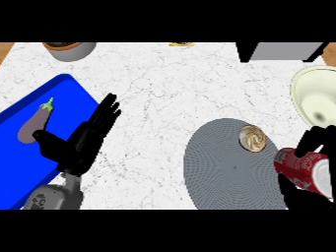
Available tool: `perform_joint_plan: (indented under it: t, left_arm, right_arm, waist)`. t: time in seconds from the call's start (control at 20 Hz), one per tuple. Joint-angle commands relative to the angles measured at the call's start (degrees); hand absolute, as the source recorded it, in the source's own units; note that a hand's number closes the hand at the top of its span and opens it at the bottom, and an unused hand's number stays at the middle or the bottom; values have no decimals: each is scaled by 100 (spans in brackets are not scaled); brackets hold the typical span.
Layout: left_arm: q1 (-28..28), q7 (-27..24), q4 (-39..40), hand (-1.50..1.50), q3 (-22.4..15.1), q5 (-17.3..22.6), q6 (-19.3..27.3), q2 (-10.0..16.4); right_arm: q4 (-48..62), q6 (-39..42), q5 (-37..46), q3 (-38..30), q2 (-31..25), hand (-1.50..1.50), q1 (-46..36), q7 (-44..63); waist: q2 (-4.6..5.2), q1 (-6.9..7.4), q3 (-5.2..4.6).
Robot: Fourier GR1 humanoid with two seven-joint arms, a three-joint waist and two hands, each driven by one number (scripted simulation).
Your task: Pick the can from the placemat and place it in the bowl
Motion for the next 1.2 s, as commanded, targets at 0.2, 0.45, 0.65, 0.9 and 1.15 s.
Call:
perform_joint_plan:
  t: [0.2, 0.45, 0.65, 0.9, 1.15]
  left_arm:
    - [-106, 23, 118, 0, 163, -54, -141, -58]
    - [303, 182, -474, 0, 0, -83, -120, -97]
    - [1, 148, -88, 0, 116, -156, -154, -155]
    - [222, 42, -126, 0, 62, -189, -228, -262]
    - [-118, 206, -32, 0, 203, -124, -267, -292]
  right_arm:
    - [62, 855, -367, -1265, 163, 150, -1128, 89]
    - [905, 789, -712, -2379, -189, 150, -1782, -334]
    - [2115, -248, -647, -2752, -467, 150, -1686, -1312]
    - [3172, -801, -817, -3254, -864, 150, -1857, -2105]
    - [4701, -1729, -603, -3335, -1130, 150, -2070, -2987]
  waist:
    - [17, 32, 4]
    - [13, 79, 5]
    - [32, 64, 8]
    - [29, 74, 7]
    - [33, 80, 7]
